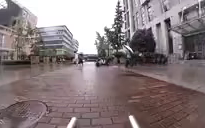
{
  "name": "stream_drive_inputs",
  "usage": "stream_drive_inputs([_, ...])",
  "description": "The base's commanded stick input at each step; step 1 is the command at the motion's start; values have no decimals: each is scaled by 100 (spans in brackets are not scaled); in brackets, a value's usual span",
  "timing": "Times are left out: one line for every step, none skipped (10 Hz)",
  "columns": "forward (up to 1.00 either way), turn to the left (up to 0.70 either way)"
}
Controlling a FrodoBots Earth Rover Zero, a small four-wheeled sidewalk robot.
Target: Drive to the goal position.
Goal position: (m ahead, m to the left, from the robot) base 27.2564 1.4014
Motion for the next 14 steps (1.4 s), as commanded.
stream_drive_inputs([70,0])
stream_drive_inputs([70,0])
stream_drive_inputs([70,0])
stream_drive_inputs([70,0])
stream_drive_inputs([70,0])
stream_drive_inputs([70,0])
stream_drive_inputs([70,0])
stream_drive_inputs([70,0])
stream_drive_inputs([70,0])
stream_drive_inputs([70,0])
stream_drive_inputs([70,0])
stream_drive_inputs([70,0])
stream_drive_inputs([70,0])
stream_drive_inputs([70,0])
